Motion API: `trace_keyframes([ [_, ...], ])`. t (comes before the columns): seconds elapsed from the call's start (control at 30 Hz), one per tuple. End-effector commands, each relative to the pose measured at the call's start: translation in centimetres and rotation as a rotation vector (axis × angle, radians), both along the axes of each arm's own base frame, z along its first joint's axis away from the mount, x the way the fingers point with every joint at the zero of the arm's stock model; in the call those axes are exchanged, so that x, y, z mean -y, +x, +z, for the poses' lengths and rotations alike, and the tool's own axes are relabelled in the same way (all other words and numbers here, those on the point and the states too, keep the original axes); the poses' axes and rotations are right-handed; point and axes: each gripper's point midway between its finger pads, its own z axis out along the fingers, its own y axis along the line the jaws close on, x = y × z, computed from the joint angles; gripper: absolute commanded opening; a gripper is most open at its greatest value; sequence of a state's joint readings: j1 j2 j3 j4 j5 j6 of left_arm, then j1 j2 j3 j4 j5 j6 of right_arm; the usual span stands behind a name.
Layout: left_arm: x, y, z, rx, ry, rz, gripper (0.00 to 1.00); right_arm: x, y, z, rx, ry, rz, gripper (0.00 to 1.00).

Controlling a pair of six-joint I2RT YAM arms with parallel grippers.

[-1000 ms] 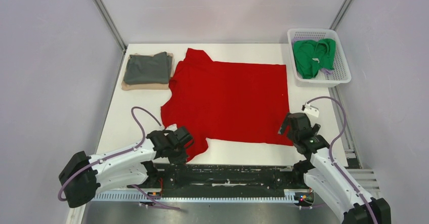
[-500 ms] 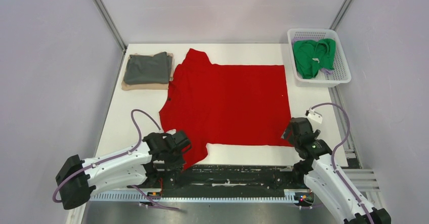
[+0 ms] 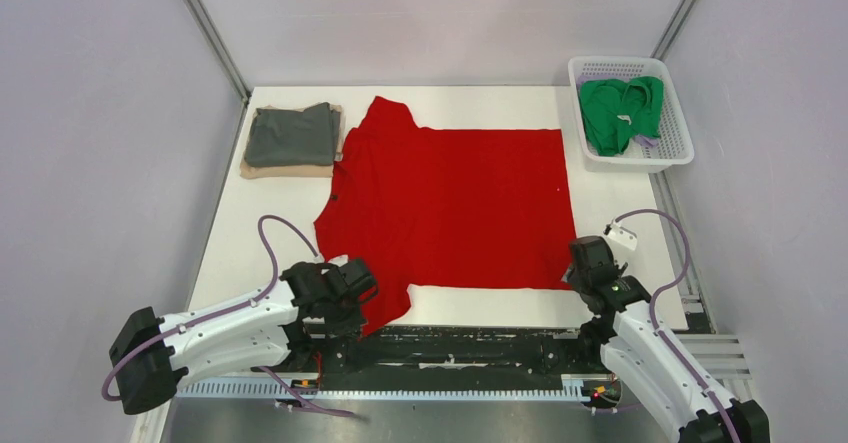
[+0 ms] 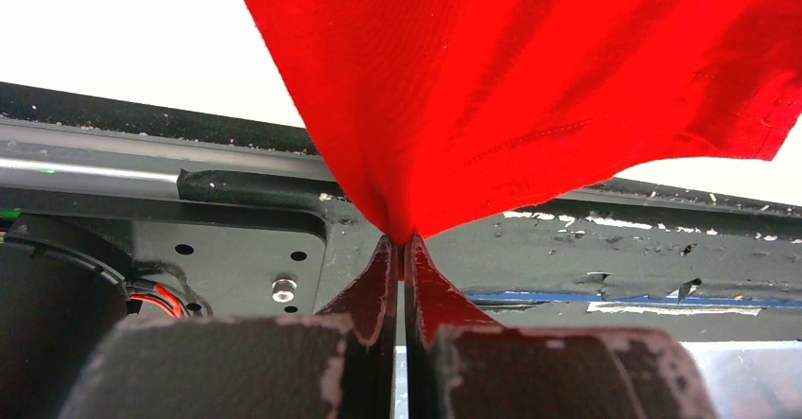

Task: Fold and stack the t-shirts
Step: Grab the side of the flattened tshirt closest away from the robot with both arms

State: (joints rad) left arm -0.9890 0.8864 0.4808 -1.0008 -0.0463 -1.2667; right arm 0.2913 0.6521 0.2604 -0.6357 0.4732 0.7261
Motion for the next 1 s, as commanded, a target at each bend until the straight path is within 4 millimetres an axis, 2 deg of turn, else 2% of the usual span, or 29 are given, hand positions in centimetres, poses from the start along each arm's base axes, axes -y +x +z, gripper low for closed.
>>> trace_keyframes([
  [0.0, 0.5, 0.6, 1.2, 0.029, -0.020, 0.011, 0.02, -0.5, -0.2, -0.8, 0.008, 0.046, -0.022, 0.47],
  [0.43, 1.4, 1.5, 2.1, 0.074, -0.053, -0.015, 0.02, -1.1, -0.2, -0.9, -0.018, 0.059, 0.024, 0.13],
  [0.6, 1.8, 2.5, 3.1, 0.127, -0.056, -0.037, 0.02, -1.2, 1.0, 0.2, 0.022, 0.047, 0.044, 0.00],
  [0.67, 2.1, 3.5, 4.0, 0.173, -0.057, -0.044, 0.02, -1.3, 1.8, 1.1, 0.057, 0.039, 0.060, 0.00],
  [0.77, 3.2, 5.9, 5.9, 0.282, -0.068, -0.068, 0.02, -1.4, 3.0, 2.7, 0.091, 0.022, 0.086, 0.00],
  [0.97, 4.0, 10.9, 9.8, 0.493, -0.015, -0.066, 0.02, -2.1, 5.2, 5.0, 0.135, 0.012, 0.129, 0.00],
])
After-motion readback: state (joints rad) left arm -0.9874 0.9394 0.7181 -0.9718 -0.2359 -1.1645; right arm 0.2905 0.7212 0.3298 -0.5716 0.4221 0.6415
